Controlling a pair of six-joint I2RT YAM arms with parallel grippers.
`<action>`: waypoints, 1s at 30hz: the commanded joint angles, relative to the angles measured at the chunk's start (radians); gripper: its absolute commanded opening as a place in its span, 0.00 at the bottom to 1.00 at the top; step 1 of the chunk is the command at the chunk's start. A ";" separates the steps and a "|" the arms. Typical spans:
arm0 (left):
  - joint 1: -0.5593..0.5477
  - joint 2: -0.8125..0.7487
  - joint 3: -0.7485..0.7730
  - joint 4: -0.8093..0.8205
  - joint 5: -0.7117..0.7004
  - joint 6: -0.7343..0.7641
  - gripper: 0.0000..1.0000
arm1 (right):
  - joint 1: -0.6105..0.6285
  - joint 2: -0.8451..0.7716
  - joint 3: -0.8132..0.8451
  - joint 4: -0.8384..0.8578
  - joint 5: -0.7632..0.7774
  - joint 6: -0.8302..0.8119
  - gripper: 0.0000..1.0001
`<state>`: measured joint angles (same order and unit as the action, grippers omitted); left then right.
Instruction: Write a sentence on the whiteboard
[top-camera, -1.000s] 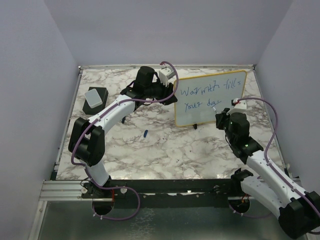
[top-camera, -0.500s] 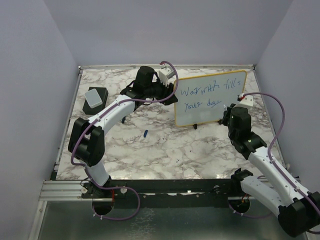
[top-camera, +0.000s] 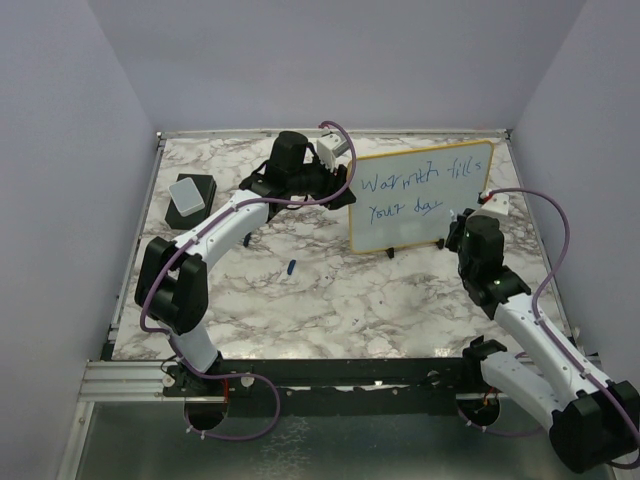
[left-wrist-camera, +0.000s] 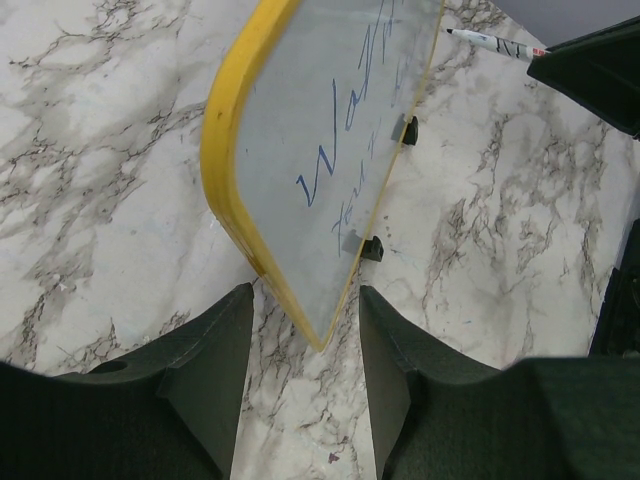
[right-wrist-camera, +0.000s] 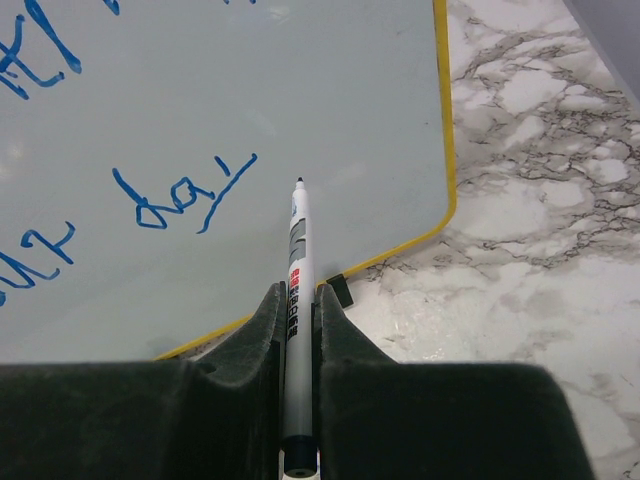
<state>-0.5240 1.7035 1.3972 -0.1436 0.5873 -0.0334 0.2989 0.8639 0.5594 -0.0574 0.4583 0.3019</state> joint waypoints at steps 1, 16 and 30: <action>-0.005 -0.030 0.008 0.015 0.015 0.002 0.48 | -0.006 0.011 -0.022 0.089 -0.044 -0.016 0.01; -0.005 -0.031 0.006 0.016 0.016 0.003 0.49 | -0.015 0.067 -0.009 0.098 -0.040 -0.005 0.01; -0.005 -0.034 0.006 0.015 0.013 0.004 0.49 | -0.020 0.092 -0.017 0.126 -0.054 -0.007 0.01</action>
<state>-0.5240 1.7035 1.3972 -0.1429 0.5869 -0.0334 0.2859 0.9466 0.5522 0.0372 0.4206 0.2958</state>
